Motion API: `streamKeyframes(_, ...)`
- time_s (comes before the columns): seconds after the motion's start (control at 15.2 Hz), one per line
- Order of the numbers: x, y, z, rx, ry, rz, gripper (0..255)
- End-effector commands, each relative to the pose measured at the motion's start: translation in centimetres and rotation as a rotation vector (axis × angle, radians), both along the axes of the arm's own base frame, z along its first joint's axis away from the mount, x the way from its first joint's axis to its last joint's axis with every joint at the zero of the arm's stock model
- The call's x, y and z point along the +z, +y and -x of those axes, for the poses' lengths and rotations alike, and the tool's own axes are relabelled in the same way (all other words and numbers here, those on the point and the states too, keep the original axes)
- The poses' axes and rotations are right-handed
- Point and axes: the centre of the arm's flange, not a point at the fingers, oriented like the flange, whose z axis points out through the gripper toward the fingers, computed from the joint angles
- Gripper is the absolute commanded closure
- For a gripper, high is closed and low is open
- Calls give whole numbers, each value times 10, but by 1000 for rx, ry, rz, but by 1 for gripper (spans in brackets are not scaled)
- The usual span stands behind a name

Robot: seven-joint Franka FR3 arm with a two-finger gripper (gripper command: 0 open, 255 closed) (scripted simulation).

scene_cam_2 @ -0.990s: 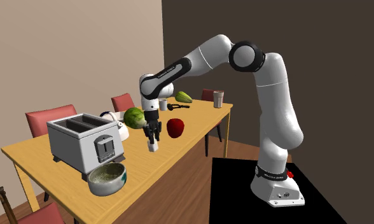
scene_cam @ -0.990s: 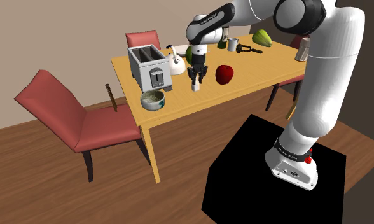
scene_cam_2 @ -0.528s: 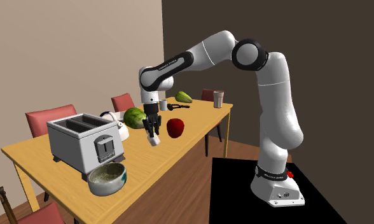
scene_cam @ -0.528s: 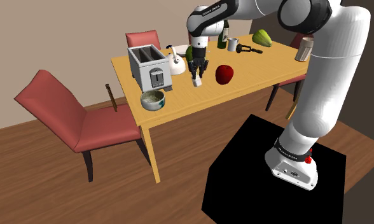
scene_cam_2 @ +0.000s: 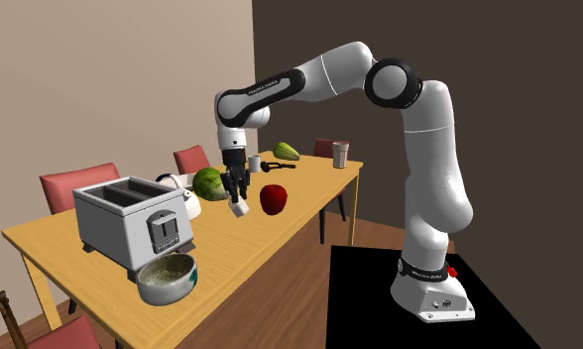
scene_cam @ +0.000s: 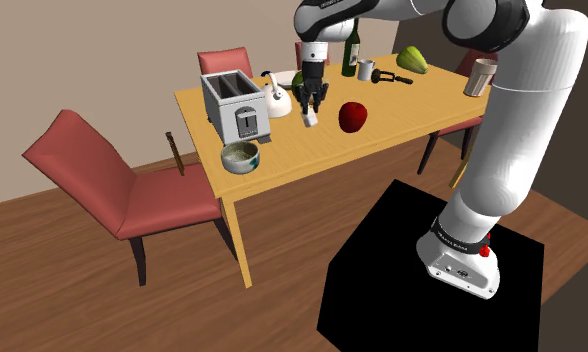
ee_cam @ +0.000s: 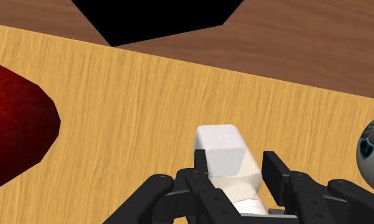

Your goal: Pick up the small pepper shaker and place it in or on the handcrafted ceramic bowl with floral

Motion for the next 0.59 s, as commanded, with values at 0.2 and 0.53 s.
streamKeyframes(0.2,26,0,1,0,0,0,255)
streamKeyframes(0.53,53,0,1,0,0,0,255)
